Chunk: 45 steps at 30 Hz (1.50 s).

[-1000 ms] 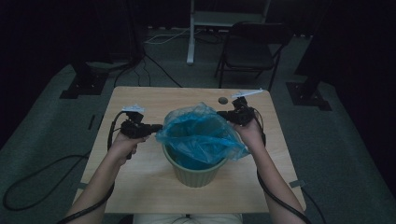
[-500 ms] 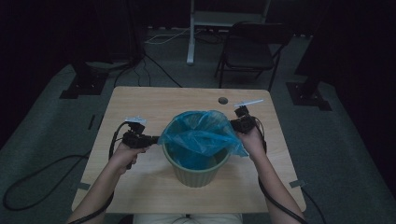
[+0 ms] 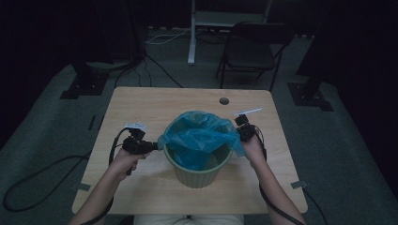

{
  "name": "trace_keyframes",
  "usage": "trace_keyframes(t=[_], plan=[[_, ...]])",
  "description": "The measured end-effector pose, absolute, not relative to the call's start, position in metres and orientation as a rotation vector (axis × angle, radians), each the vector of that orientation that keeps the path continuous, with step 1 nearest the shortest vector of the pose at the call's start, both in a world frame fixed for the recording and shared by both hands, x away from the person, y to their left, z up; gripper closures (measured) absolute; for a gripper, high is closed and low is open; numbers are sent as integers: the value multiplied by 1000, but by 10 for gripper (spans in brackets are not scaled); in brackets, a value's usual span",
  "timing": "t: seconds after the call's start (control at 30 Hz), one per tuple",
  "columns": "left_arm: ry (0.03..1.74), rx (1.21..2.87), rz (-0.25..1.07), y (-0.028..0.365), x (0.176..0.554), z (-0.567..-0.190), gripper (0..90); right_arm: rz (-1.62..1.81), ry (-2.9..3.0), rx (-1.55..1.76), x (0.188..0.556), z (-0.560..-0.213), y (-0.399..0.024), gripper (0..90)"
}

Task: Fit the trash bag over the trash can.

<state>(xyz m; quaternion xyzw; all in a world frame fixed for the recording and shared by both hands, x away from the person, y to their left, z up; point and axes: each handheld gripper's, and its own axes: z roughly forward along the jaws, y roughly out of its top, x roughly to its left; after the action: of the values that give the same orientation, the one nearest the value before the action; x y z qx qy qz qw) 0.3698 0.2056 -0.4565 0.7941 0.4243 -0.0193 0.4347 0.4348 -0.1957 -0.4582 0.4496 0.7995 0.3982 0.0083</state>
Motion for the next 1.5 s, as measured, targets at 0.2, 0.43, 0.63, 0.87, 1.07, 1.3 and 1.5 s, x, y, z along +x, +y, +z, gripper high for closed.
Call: trace_keyframes(t=[0.2, 0.43, 0.63, 0.87, 1.07, 1.3, 1.5], plan=[[1041, 1940, -38, 208, 366, -449, 900, 1277, 2444, 1399, 433, -444, -202, 709], [1021, 1908, -8, 211, 364, -441, 900, 1344, 2351, 1403, 427, -420, -221, 571], [1017, 1870, 24, 212, 365, -436, 866, 1407, 2255, 1390, 416, -397, -235, 501], [1038, 1844, 60, 213, 365, -432, 887, 1536, 2167, 1287, 388, -359, -242, 480], [954, 1855, 75, 220, 352, -425, 716, 1654, 2183, 1077, 342, -330, -229, 437], [906, 1885, 176, 239, 315, -409, 483, 1677, 2214, 1023, 302, -337, -237, 412], [824, 1911, 255, 229, 303, -391, 425, 1635, 2229, 1139, 308, -361, -247, 402]])
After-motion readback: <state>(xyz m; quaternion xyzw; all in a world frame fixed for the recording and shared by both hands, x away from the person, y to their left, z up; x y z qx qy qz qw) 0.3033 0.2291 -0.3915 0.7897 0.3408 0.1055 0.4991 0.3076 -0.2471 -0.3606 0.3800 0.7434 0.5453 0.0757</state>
